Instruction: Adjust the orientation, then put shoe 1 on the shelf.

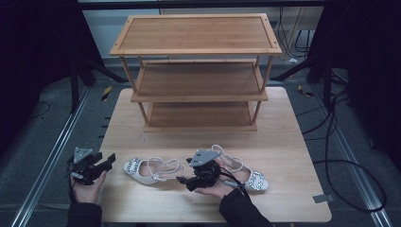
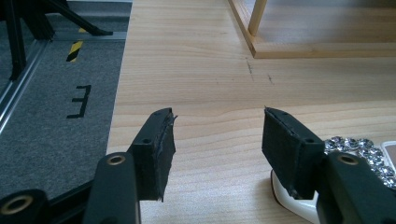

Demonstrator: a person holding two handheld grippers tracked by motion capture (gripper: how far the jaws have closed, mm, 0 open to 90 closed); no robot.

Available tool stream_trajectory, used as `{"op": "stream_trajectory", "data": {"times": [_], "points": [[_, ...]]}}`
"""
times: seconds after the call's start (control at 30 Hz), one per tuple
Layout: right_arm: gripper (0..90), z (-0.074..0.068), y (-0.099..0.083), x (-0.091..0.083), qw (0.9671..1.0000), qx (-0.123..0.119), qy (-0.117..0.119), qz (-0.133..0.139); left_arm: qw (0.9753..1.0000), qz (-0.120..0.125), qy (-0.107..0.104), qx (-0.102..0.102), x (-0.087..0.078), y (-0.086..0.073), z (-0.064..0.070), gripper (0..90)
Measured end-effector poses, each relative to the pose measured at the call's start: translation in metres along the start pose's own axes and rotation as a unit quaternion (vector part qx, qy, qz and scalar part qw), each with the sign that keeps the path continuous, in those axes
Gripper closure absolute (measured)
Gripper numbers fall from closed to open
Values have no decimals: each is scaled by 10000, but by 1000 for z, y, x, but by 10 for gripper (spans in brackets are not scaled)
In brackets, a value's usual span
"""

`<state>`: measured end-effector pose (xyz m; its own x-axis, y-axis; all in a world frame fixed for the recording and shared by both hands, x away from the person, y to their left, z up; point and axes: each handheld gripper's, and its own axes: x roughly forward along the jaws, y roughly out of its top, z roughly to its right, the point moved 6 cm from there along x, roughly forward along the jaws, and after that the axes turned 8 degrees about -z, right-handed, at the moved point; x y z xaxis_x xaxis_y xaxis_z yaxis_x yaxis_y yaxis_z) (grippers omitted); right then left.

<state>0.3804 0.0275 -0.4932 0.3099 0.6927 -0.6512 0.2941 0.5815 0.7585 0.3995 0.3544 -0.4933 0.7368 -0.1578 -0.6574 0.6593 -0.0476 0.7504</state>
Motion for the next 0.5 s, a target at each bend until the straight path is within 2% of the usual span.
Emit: {"op": "stream_trajectory", "data": {"times": [0.03,0.07,0.1,0.13,0.2,0.27,0.4,0.47,0.5], "points": [[266,-1,2,9,10000,-19,58,-50,10000,-14,-14,-34,1,0,0,430],[266,-1,2,9,10000,-19,58,-50,10000,-14,-14,-34,1,0,0,431],[259,0,3,22,9998,18,127,-142,10000,-24,-23,-31,1,-1,0,431],[259,0,3,22,9998,18,127,-142,10000,-25,-26,-21,1,-1,0,431],[263,-1,5,34,9995,17,283,-151,10000,-23,-34,1,2,0,-1,430],[263,-2,5,38,9992,10,350,-174,10000,-26,-39,1,2,0,0,430],[254,-7,8,55,9984,-201,451,-277,10000,-52,-38,19,2,-1,0,431],[254,-7,9,57,9982,-218,485,-263,10000,-52,-37,17,2,-1,0,431],[251,-8,11,61,9976,-196,598,-288,10000,-57,-40,16,3,-1,-1,430]]}}
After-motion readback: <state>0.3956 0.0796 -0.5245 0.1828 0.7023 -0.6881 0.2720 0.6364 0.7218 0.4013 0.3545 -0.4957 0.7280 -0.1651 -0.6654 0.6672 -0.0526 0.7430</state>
